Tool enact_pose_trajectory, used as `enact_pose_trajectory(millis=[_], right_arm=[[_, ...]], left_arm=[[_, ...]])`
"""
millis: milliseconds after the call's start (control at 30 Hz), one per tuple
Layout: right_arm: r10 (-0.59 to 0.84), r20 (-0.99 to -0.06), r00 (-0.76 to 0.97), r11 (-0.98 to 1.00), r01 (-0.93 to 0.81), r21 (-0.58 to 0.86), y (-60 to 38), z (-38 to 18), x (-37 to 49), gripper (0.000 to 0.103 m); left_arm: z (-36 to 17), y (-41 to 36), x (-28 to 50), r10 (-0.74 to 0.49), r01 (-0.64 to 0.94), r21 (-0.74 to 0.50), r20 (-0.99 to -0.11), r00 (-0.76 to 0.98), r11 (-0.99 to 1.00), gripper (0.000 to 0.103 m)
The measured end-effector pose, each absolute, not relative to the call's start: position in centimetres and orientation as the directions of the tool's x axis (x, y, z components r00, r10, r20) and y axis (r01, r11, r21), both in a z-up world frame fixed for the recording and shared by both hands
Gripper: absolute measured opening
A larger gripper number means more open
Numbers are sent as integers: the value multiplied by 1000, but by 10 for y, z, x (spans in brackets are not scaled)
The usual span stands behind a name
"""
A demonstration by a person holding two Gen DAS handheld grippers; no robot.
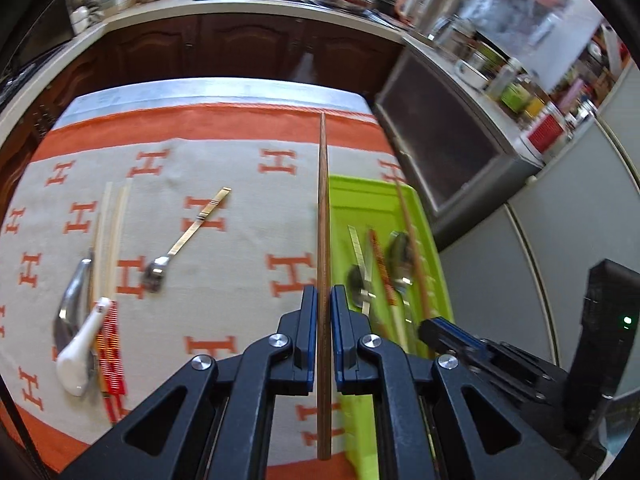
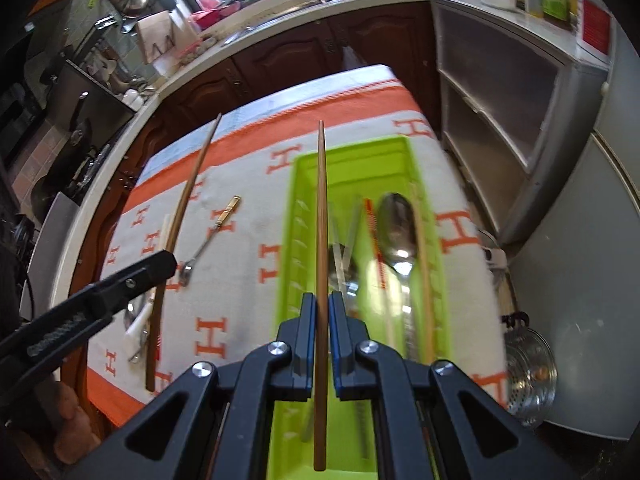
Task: Organize utensils
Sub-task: 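Lower both brown chopsticks into the green tray and open both grippers, then move both tools back over the spoons on the cloth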
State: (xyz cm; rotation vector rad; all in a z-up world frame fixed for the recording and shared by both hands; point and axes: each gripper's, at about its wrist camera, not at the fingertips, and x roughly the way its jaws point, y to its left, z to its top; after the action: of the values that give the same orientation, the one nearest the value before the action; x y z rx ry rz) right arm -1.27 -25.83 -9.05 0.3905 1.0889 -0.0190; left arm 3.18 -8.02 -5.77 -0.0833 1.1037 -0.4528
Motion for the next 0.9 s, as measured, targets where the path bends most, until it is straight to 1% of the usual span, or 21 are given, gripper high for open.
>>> enact_pose_trajectory(millis=[200,367,400,433,467,500,567,633,767,900], right_arm=[[171,-889,425,924,243,295,-278,-105,-18,7],[172,-903,393,931,235,280,-278,-112,-19,7],[172,-906,385,931,236,278,-278,-113,-19,7],[172,-909,379,931,240,276,-279,-114,-20,7],[173,-911,375,930,243,277,-279,-114,-20,8],[175,-911,373,928,246,279,-280,-115,-21,8],[172,-912,372,928,249,277,-281,-114,-22,8],[168,-911,377,929,248,274,-282,-112,-22,8],[166,-907,387,932,241,273,-281,-108,-23,8],[170,-904,393,934,229,275,-276,-103,-24,8]], left_arm=[[-73,-119,17,-409,358,-300,-868,281,884,4],[-85,-125,16,-397,346,-305,-886,238,887,5],[-86,-126,16,-384,344,-292,-892,239,892,7],[-87,-126,16,-373,343,-281,-897,238,896,15],[-88,-126,16,-364,342,-274,-901,235,899,26],[-87,-125,16,-356,340,-266,-904,238,902,32],[-84,-122,15,-345,333,-254,-904,252,908,58],[-78,-116,15,-330,322,-235,-901,283,917,68],[-68,-106,16,-310,300,-214,-895,321,929,77],[-60,-94,16,-288,267,-200,-892,348,943,80]])
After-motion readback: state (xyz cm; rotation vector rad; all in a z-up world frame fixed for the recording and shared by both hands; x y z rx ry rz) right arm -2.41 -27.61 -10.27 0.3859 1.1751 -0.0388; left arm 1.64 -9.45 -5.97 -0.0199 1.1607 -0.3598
